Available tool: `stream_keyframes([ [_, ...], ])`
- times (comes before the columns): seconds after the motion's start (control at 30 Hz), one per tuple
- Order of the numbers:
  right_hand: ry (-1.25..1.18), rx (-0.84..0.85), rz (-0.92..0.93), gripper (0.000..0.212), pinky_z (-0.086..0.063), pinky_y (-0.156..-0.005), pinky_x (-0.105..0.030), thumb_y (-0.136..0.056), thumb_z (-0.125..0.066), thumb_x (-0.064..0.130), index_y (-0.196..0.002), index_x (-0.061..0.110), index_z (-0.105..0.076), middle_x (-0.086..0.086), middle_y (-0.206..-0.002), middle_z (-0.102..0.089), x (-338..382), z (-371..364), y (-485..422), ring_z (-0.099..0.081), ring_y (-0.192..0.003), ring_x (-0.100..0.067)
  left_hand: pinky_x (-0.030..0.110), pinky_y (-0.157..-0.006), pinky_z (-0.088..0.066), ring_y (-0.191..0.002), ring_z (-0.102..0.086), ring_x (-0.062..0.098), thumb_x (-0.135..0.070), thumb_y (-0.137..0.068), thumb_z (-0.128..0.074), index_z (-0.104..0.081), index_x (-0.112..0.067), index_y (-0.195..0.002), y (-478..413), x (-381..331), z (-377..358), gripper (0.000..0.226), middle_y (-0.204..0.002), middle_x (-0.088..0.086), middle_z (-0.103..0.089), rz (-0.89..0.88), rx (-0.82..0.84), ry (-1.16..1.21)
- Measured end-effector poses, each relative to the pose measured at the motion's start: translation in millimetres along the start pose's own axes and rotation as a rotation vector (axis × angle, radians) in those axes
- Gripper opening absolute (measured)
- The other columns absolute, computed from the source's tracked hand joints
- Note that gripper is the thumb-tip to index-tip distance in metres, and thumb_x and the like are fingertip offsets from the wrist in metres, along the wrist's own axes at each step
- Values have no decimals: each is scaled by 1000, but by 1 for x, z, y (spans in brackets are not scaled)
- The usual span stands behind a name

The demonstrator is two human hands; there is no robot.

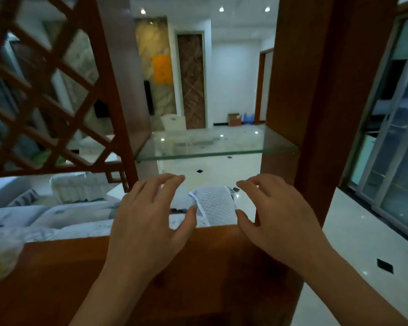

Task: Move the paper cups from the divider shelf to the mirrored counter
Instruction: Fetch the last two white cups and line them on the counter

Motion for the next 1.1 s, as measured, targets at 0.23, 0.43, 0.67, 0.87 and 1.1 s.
stream_keyframes([
  [0.23,27,-242,118,51,-49,-88,-37,-83,-53,51,-125,23,-59,-1,-121,-63,2,106,-71,-55,-113,-20,29,-90,-43,-108,-53,18,-45,-87,-53,-59,-16,-127,-78,-36,85,50,-121,1,-60,-129,-274,-25],
  [0.43,30,-419,150,51,-55,-83,-38,-80,-60,51,-123,26,-61,3,-118,-66,-5,187,-136,-61,-105,-18,33,-84,-51,-103,-55,14,-54,-85,-50,-56,-24,-126,-144,-57,141,52,-118,-6,-59,-175,-449,-68],
  [0.67,-18,-586,168,52,-51,-89,-31,-82,-57,54,-127,30,-59,9,-123,-62,-18,264,-182,-58,-106,-12,31,-85,-47,-107,-53,15,-52,-80,-46,-57,-22,-124,-198,-77,203,55,-118,-4,-61,-258,-695,-139],
  [0.87,-164,-669,157,49,-55,-80,-26,-84,-67,43,-128,25,-55,8,-117,-60,-40,305,-225,-57,-95,-13,34,-80,-51,-104,-57,20,-55,-84,-47,-54,-24,-128,-258,-74,239,54,-118,1,-60,-267,-788,-3],
  [1.1,-212,-625,49,53,-50,-66,-16,-85,-62,54,-129,27,-48,10,-106,-58,-62,308,-292,-54,-78,-10,32,-82,-54,-103,-58,12,-55,-84,-60,-52,-27,-130,-333,-56,250,54,-130,-1,-58,-201,-685,179],
])
Point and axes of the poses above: each hand's wrist, its own y-axis away from the middle knuckle, its own z-axis out of the back of the hand, x = y × z, the point moved 9 cm from there along -y, towards the middle knuckle
